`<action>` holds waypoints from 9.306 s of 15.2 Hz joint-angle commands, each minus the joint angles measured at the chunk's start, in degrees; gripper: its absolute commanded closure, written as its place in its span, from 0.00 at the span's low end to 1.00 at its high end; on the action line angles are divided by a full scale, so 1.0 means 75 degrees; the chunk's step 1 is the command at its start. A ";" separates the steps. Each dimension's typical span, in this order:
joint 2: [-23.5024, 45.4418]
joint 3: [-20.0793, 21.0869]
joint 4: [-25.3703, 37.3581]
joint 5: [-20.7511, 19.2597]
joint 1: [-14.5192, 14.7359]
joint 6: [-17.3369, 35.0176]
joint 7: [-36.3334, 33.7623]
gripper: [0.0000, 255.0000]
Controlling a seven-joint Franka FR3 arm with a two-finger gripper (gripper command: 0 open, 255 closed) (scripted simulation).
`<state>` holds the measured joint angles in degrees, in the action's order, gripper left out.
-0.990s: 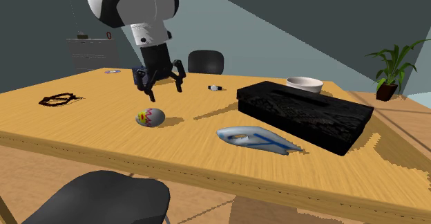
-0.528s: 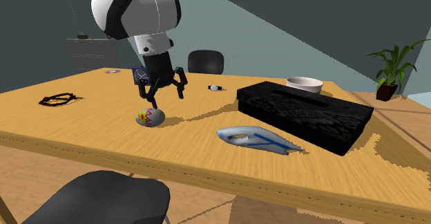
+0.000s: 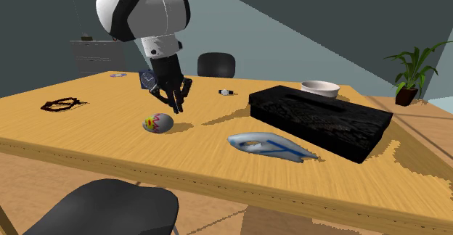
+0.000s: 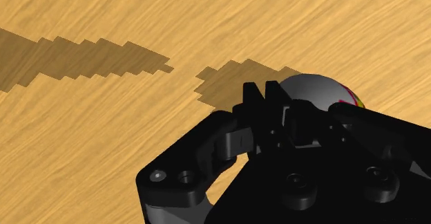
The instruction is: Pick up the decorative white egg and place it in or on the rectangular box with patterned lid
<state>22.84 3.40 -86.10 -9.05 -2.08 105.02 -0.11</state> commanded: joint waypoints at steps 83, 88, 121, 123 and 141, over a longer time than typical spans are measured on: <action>-0.1739 0.0025 -0.0451 0.0071 -0.1344 -0.0871 0.4910 1.00; -0.2243 -0.0325 -0.1128 0.0129 -0.1837 -0.0581 0.5724 1.00; -0.2275 -0.1915 -0.2686 0.0337 -0.3677 0.1377 0.8992 1.00; -0.2276 -0.1915 -0.2687 0.0337 -0.3677 0.1377 0.8992 1.00; -0.2483 -0.1871 -0.1977 0.0327 -0.3615 0.0455 0.8986 0.00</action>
<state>4.20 -10.66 -101.15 -6.59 -29.23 108.69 67.32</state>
